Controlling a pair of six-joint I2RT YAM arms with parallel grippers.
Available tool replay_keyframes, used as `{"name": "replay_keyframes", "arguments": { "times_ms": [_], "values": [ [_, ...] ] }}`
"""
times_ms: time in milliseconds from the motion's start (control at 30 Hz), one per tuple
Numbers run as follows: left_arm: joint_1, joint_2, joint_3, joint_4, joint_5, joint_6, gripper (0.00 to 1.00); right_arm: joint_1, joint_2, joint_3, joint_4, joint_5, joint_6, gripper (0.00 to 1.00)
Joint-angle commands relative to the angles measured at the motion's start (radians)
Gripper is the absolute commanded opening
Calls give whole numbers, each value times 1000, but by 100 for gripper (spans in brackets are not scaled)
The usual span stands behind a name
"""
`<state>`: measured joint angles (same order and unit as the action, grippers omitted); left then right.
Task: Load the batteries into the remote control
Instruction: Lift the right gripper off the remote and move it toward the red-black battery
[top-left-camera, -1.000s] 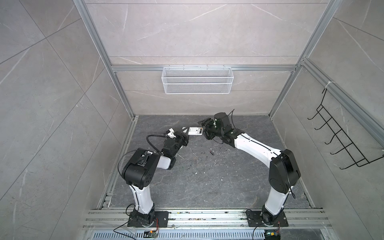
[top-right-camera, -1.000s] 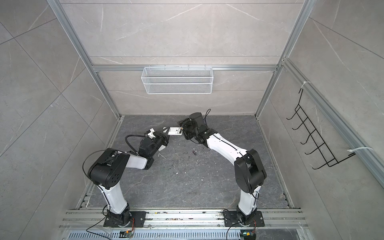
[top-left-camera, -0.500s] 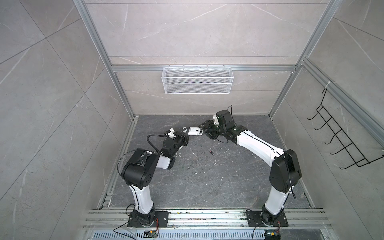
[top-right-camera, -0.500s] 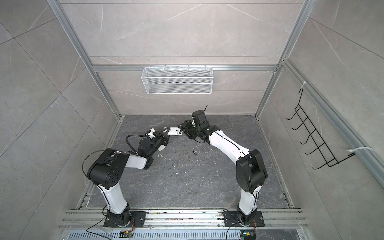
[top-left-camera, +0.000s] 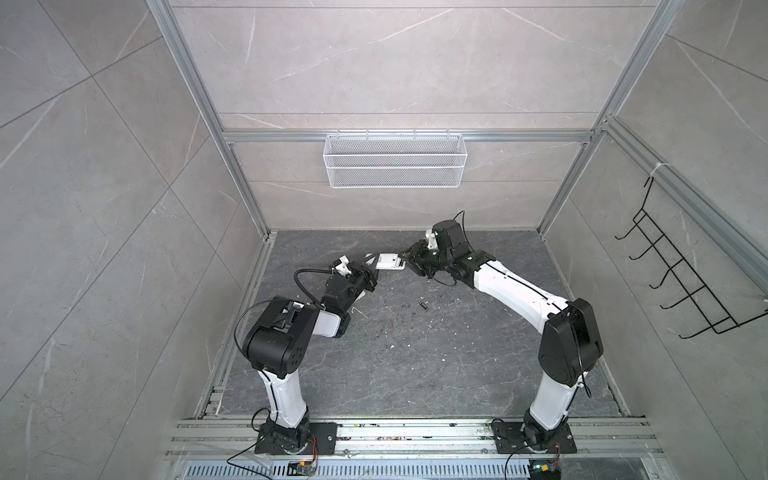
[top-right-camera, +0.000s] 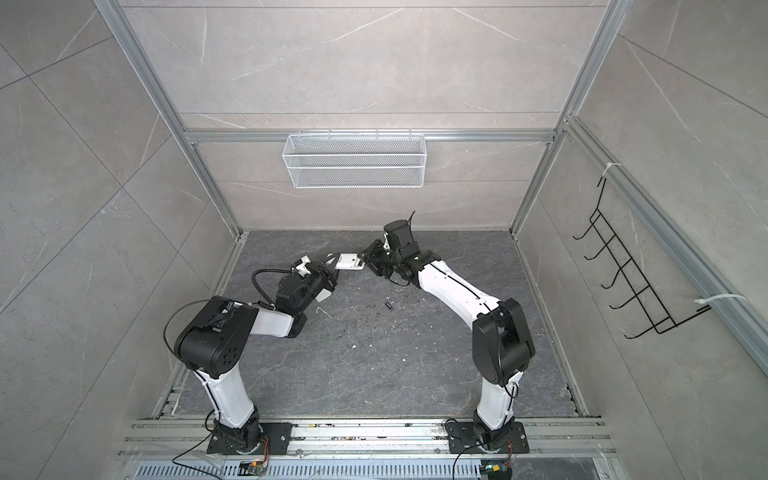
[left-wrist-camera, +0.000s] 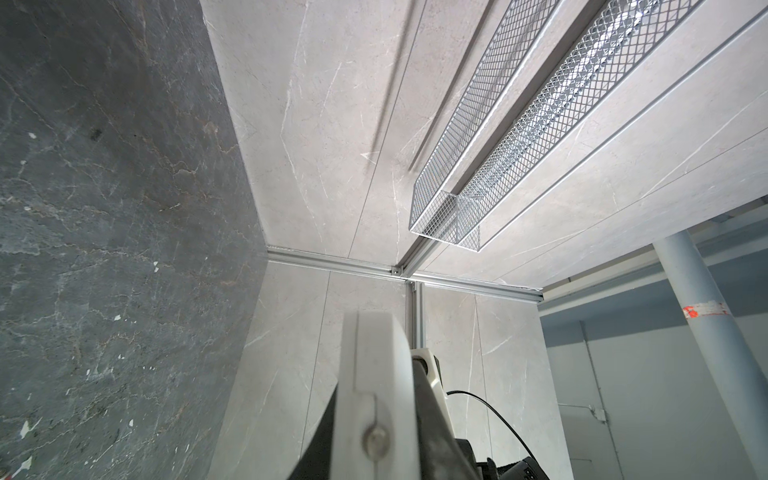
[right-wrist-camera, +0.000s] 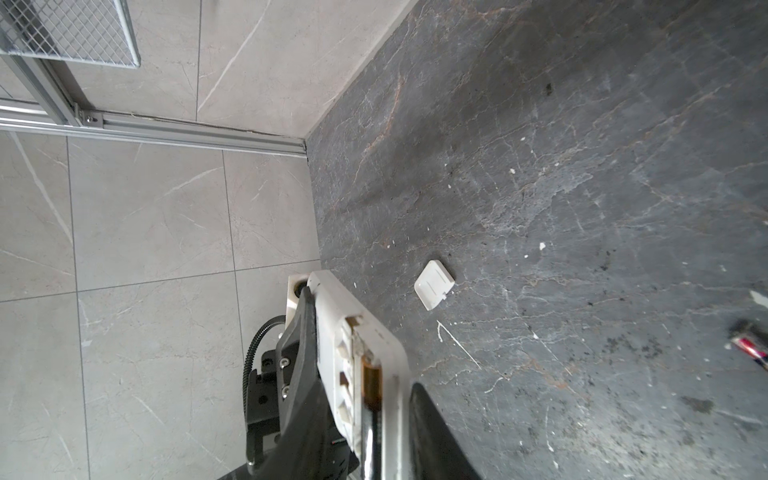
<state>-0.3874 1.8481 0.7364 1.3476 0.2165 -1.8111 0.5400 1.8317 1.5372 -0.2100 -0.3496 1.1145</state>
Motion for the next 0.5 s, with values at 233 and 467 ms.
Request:
{"name": "replay_keyframes", "arguments": {
  "times_ms": [233, 467],
  "values": [
    [-2, -36, 36, 66, 12, -4, 0, -8, 31, -10, 3, -8, 21, 12],
    [0, -37, 28, 66, 7, -1, 0, -9, 27, -13, 1, -11, 18, 23]
  ]
}}
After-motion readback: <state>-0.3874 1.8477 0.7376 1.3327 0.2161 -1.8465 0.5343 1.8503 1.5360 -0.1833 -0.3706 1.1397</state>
